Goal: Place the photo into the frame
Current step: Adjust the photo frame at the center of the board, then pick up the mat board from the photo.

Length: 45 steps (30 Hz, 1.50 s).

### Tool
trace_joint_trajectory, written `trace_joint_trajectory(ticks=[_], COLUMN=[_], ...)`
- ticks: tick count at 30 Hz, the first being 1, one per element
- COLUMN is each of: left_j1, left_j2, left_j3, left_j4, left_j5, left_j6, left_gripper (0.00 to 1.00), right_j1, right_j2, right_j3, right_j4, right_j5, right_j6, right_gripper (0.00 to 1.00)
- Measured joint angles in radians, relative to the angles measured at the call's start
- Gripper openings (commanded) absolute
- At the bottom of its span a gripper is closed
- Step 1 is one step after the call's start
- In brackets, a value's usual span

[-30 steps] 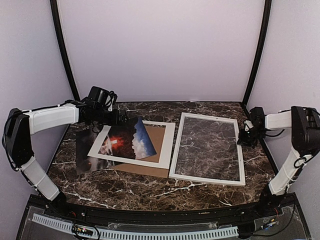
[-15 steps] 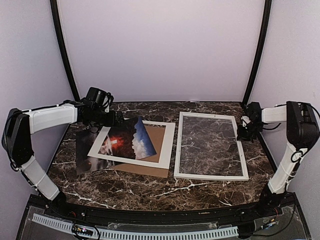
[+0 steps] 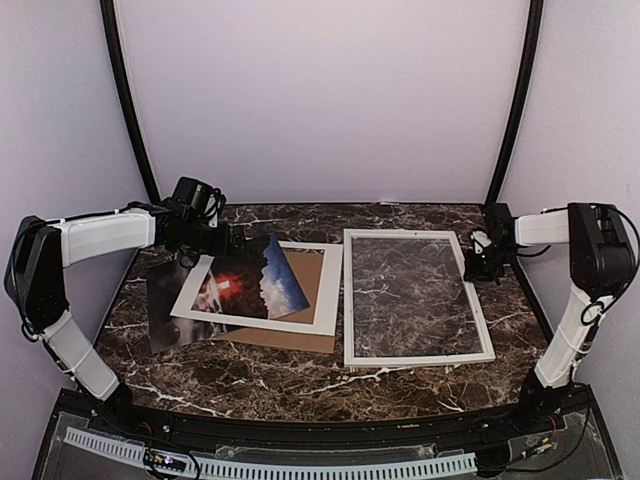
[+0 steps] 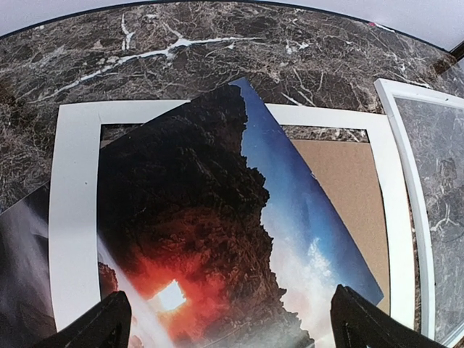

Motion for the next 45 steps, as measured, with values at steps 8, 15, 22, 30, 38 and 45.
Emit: trace_joint_trajectory(ticks=[8,15,22,30,38,45], left_j1=[0.033,0.139,0.285,0.42,0.47,0.471], left_j2=[0.001,0.008,0.008,0.008,0.047,0.072], left_j3=[-0.018,-0.027,-0.054,-0.082,-0.09,-0.101], left_j4=[-0.021,-0.051,-0.11,-0.128,-0.13,-0.13], left_j5=[0.001,0.047,0.15,0.266,0.315,0.341], left_j6=[-0.011,-0.018,-0.017,-0.014,0.005,0.012], left_gripper=[0.99,0.99,0.99,0.99,0.95,0.94], right_j1=[0.013,0.164,0.443,0.696,0.822,0.861], right_j2=[-0.069,-0.161,-0.135,0.12,0.343,0.375], right_j3=[0.002,0.051,0.147,0.351,0.505,0.543], right_j4=[-0.056,-0.05,-0.005,0.072,0.063,0.056], right_j5=[0.014,-0.051,-0.122,-0.173,-0.179,-0.177], right_j6=[0.016,0.09,0.198,0.31,0.345,0.356], right_gripper=[0.52,0.65,0.65,0.67,0.64,0.63])
